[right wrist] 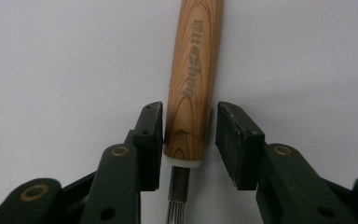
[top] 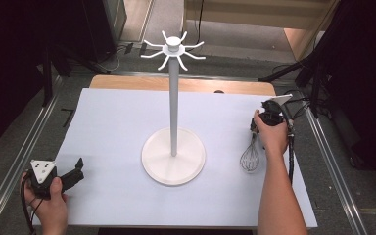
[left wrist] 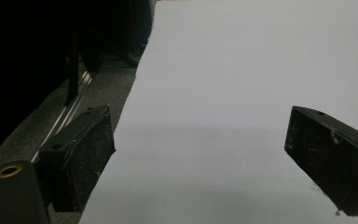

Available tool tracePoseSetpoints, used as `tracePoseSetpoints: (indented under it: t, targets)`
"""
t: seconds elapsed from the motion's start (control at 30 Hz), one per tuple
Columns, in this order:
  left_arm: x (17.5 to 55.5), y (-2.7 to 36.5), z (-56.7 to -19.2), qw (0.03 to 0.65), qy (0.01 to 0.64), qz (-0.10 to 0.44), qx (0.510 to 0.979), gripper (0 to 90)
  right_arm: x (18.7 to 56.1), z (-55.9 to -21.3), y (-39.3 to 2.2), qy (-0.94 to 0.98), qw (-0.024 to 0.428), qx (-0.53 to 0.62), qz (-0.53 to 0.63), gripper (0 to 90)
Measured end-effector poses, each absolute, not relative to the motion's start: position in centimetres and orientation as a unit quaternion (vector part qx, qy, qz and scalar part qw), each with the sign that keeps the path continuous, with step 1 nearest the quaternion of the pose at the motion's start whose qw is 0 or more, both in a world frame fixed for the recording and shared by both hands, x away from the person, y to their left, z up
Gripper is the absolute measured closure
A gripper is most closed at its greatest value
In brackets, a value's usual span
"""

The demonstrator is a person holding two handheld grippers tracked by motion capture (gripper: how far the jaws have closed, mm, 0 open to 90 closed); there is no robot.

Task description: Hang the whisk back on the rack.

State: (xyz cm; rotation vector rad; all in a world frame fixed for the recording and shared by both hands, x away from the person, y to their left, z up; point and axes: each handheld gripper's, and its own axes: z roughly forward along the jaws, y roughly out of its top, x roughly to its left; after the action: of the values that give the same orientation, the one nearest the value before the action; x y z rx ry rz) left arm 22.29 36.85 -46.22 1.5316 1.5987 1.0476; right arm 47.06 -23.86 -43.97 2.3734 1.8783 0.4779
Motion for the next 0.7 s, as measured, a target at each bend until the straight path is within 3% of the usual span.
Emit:
tracePoseSetpoints:
  t: [0.7]
  targets:
    - [22.36, 36.85, -46.23, 0.337, 0.615, 0.400, 0.590, 9.0, 47.05, -44.30, -23.55, 0.613, 0.028, 0.769, 0.176, 70.4]
